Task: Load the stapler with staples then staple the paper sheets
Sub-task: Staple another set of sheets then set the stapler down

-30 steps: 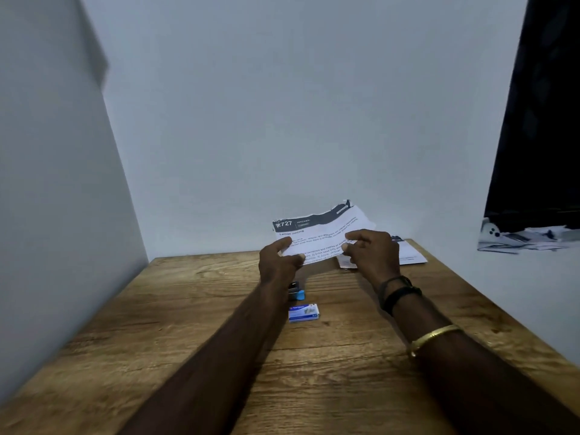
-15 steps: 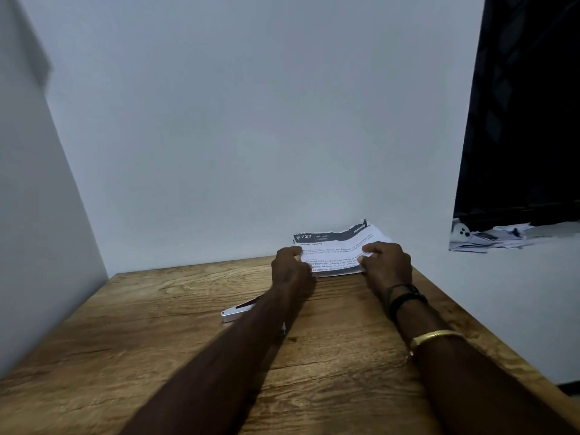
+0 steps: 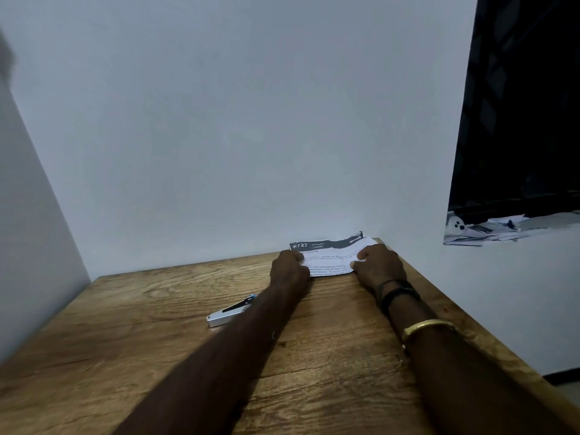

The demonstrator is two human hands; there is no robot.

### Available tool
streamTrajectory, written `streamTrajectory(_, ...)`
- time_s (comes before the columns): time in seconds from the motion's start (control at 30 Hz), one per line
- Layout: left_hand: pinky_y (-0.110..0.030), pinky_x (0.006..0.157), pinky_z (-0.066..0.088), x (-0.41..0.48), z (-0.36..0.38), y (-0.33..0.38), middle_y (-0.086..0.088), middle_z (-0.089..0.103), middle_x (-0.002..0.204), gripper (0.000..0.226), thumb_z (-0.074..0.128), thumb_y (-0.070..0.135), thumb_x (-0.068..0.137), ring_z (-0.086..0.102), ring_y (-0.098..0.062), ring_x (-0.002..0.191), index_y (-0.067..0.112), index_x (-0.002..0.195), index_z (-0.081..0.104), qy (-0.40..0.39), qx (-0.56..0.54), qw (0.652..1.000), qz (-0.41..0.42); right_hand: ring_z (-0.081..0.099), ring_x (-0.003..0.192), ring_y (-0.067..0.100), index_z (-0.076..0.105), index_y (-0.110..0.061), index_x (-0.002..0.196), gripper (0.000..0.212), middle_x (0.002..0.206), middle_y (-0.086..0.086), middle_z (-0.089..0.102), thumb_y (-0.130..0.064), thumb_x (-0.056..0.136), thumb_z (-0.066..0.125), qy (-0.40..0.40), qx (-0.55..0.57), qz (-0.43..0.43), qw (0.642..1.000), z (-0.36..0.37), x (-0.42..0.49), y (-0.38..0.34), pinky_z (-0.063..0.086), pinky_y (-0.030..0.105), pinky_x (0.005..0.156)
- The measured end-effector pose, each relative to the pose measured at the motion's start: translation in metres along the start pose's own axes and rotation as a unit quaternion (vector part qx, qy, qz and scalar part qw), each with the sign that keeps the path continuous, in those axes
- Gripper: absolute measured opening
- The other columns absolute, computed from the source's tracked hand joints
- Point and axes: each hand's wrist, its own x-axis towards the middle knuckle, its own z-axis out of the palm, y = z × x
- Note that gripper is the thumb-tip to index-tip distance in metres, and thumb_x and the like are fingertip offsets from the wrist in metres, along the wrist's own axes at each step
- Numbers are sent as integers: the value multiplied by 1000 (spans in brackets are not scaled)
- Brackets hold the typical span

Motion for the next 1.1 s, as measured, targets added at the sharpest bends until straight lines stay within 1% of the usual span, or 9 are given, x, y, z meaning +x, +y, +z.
streamTrajectory(0.13,-35,101,51,-2,1,1,-11,69,124,31,63,8,84,62,-29,120,14,114,69,-10,30,999,-4,66,107,33,69,-16,101,21,114,10,70,-26,83,64,-12,-64,10,998,0,-3,-4,51,32,83)
streamTrajectory(0.27,-40,88,59,-3,1,2,-18,71,97,15,61,5,80,68,-35,108,16,70,61,-18,36,999,-2,66,104,34,68,-16,99,17,113,10,70,-23,85,62,-14,-83,8,996,-1,-5,-6,49,31,78)
streamTrajectory(0.37,-41,98,56,-4,-2,3,-12,70,122,25,64,9,85,65,-30,116,15,108,72,-7,10,1000,2,65,107,34,69,-18,101,18,117,10,69,-27,86,63,-10,-76,-5,997,-3,-9,-8,49,31,81)
streamTrajectory(0.43,-38,101,53,-4,-5,3,-10,70,125,32,65,11,86,64,-27,119,14,116,73,14,-3,1000,16,63,115,32,71,-22,108,23,124,7,68,-30,87,65,4,-46,-24,999,-3,-13,-13,49,33,90)
streamTrajectory(0.6,-35,97,54,-12,-19,3,-5,78,108,14,75,19,86,70,-22,108,14,98,80,51,-60,994,71,62,119,28,72,-26,121,34,130,3,68,-27,87,65,-2,42,-104,994,-3,-28,-43,49,35,98)
streamTrajectory(0.8,-40,84,59,-33,-55,-8,-3,80,83,8,85,21,79,76,-22,87,13,81,82,41,-99,988,112,71,91,20,80,-18,88,12,92,0,77,-13,85,69,-45,134,-206,968,1,-63,-78,58,36,80)
streamTrajectory(0.9,-34,77,57,-45,-76,-17,-6,80,83,8,85,18,79,70,-16,79,12,84,83,34,-57,991,117,71,78,17,80,-16,85,12,79,-3,74,-11,83,70,-102,128,-232,959,5,-77,-89,52,27,68)
streamTrajectory(1.0,-36,73,57,-57,-98,-30,-14,79,85,10,84,16,81,68,-20,75,12,90,82,7,-36,995,93,74,70,23,78,-13,80,7,76,7,76,-9,82,73,-164,135,-239,948,9,-90,-96,60,36,68)
streamTrajectory(1.1,-30,66,51,-65,-117,-42,-5,68,65,19,85,17,81,57,-13,60,12,99,81,-23,2,997,74,70,64,14,77,-19,74,16,75,7,76,-5,83,73,-252,119,-267,923,12,-100,-98,60,35,65)
